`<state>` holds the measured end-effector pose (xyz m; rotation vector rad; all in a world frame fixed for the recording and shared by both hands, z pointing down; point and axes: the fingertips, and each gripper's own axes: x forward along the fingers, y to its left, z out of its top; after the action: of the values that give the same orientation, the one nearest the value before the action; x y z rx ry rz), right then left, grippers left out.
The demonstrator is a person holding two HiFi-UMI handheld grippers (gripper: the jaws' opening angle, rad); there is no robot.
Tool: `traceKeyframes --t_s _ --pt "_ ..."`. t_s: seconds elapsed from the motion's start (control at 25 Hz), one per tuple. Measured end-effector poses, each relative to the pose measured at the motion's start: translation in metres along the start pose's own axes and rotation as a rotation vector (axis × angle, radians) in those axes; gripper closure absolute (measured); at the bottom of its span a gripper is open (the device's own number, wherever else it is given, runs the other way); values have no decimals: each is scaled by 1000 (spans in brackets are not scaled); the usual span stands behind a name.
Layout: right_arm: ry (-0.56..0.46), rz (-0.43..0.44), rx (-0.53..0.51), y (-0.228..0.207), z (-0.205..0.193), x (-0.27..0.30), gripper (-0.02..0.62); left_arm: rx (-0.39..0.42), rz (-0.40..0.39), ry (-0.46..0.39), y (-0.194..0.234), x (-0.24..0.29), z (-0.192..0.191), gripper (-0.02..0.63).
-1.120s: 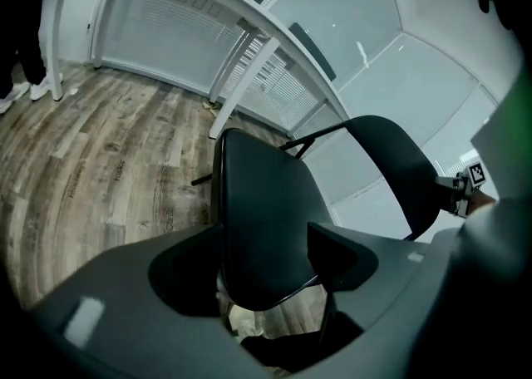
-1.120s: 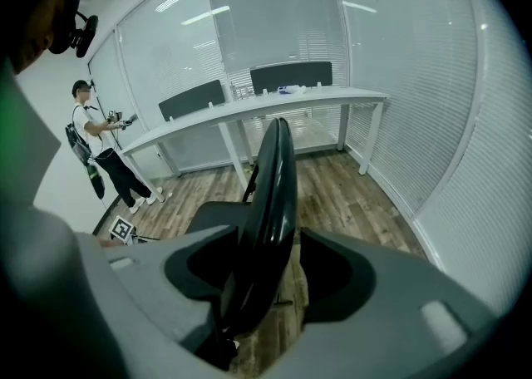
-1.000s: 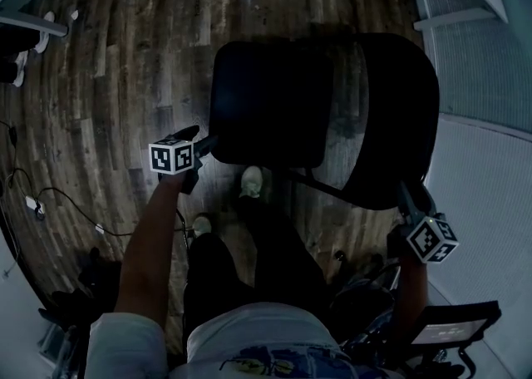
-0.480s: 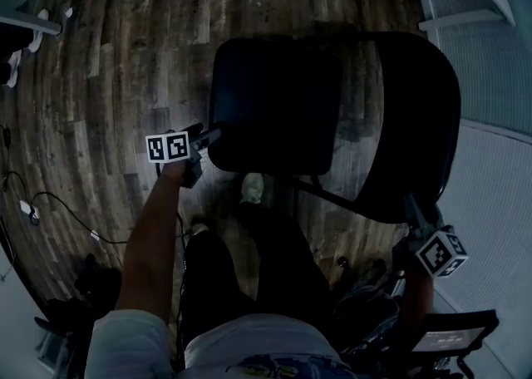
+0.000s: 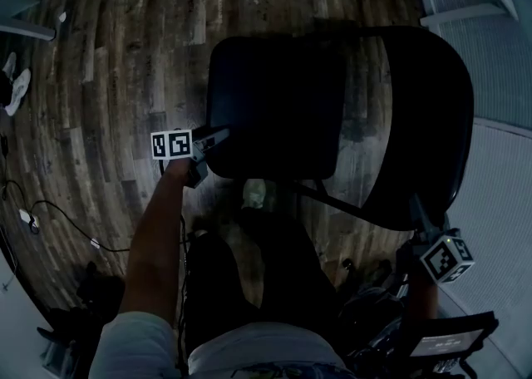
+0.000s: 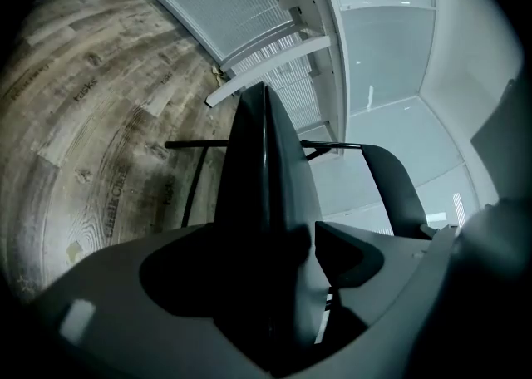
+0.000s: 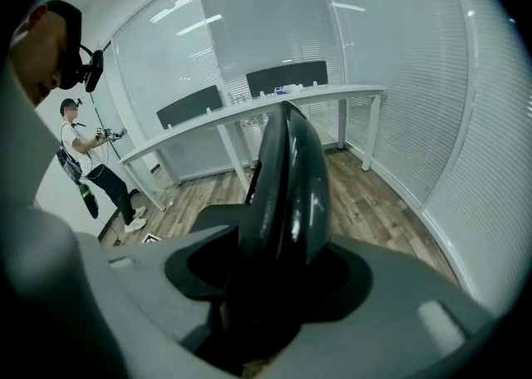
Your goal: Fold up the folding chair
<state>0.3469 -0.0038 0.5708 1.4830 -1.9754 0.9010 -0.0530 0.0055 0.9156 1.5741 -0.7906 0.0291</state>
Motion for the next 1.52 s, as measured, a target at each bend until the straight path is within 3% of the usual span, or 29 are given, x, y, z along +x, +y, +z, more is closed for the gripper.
traceKeyframes --t_s 0.64,0.84,1.08,1.52 --pt "-52 20 34 7 4 -6 453 -2 -91 57 -2 3 -4 264" --pt "-59 32 50 6 9 -6 466 -41 -141 63 -8 10 -4 268" --pt "-61 48 75 2 13 -4 486 -61 -153 69 -10 12 -6 290" --pt "-66 99 29 28 31 -21 523 -82 -154 65 -50 1 -18 334"
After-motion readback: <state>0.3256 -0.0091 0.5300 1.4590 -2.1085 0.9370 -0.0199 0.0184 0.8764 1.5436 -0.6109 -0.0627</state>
